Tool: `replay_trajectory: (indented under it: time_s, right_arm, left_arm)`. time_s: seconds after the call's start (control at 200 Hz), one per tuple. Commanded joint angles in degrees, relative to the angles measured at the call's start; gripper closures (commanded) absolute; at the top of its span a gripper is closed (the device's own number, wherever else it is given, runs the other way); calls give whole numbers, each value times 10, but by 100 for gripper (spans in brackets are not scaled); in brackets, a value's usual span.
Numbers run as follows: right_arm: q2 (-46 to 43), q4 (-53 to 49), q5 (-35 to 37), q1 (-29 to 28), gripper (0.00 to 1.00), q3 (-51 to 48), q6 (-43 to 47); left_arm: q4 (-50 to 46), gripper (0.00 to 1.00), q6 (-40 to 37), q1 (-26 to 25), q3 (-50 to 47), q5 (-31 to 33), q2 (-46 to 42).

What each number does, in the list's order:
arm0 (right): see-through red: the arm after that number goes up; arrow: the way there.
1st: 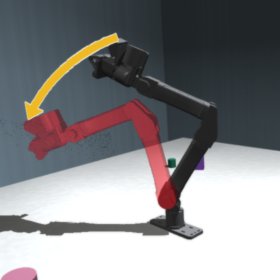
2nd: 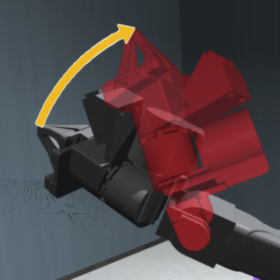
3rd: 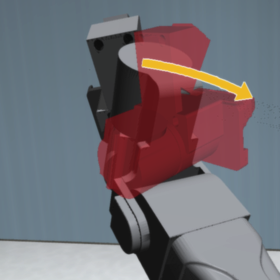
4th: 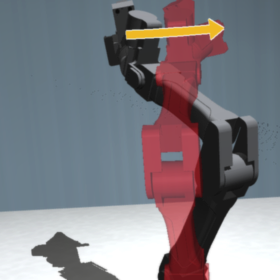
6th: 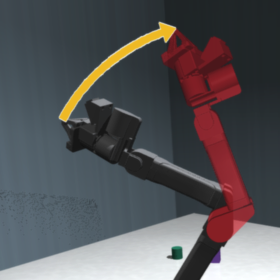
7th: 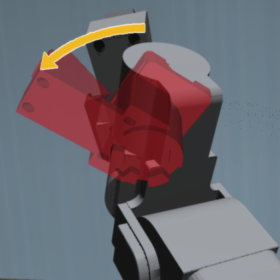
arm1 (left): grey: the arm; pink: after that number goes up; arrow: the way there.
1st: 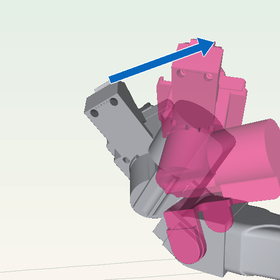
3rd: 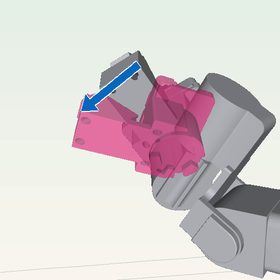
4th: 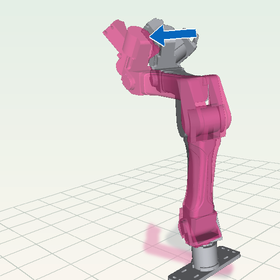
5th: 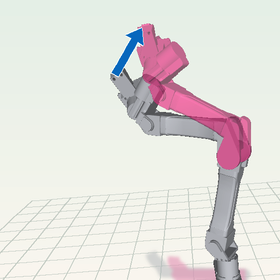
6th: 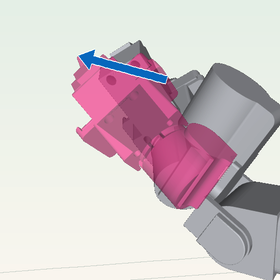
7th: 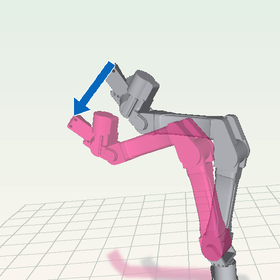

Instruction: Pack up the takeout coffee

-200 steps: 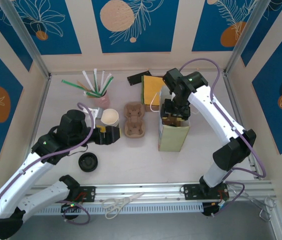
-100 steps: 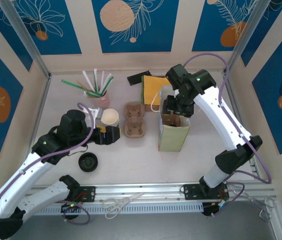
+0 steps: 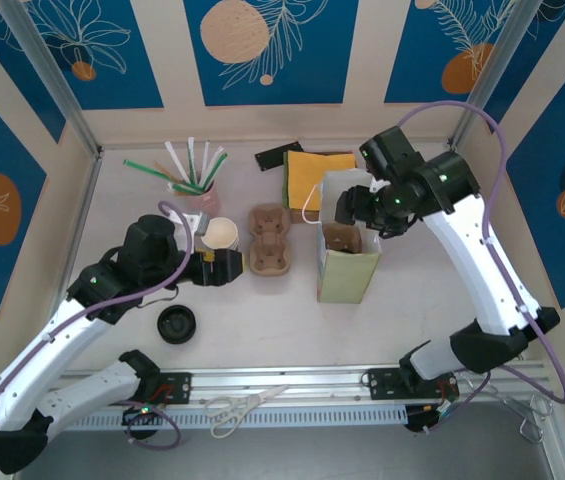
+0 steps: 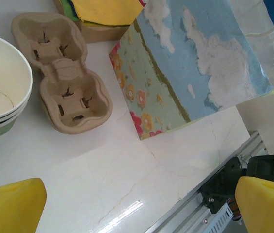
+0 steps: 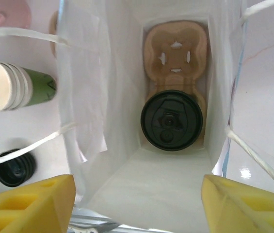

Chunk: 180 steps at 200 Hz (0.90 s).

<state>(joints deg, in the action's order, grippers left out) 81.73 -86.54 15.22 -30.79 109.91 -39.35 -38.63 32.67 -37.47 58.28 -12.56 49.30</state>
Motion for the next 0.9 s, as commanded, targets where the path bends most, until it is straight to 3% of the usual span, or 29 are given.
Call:
replay_trajectory:
  time_s: [0.0,0.06,0.125,0.415,0.895]
  right_arm:
    - [-40,40,-12,5,25,-21,0]
    - [-60,65,-26,11,20,-39,2]
    - [-83,95,-39,19,0,-58,7]
    - [-149,212,-94,50,1,-114,30]
    - [-93,284,-165,15,1,-93,88]
  left_arm:
    - [-11,0,-8,-2,25,7,8]
    - [-16,0,-11,-3,32,14,14]
    - [-22,0,-14,-2,39,27,22]
    - [-69,0,-29,-2,102,107,98]
    - [-157,0,-108,67,243,261,236]
